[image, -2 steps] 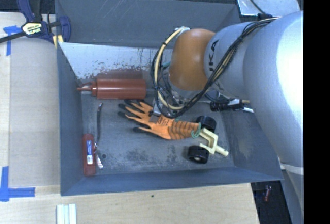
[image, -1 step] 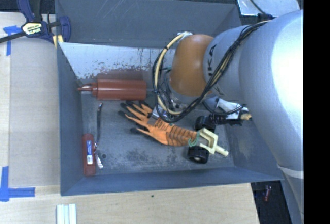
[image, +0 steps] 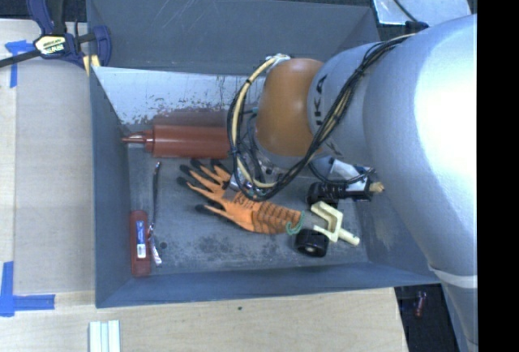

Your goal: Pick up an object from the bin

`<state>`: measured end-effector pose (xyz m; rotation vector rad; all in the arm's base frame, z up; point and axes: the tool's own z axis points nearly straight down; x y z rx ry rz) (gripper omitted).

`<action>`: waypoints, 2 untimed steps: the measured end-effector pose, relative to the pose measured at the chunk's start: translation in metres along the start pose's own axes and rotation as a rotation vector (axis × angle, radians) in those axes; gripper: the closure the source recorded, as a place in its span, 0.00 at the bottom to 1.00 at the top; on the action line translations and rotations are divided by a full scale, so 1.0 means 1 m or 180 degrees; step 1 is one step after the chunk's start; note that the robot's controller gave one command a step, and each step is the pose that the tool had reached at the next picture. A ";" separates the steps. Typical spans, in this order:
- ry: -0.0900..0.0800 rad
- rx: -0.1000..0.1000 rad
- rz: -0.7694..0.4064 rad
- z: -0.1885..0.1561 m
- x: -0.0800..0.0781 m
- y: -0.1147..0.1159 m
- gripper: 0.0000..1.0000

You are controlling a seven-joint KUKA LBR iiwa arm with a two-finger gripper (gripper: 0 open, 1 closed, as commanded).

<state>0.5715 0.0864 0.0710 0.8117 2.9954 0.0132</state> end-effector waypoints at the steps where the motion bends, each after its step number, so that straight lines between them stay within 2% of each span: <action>1: 0.0001 -0.0008 0.0310 0.000 -0.001 0.001 1.00; 2: -0.0009 -0.0008 0.0302 0.000 0.014 0.005 1.00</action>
Offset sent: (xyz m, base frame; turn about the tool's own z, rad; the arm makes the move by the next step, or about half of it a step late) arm -0.0102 0.0111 -0.0010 0.0978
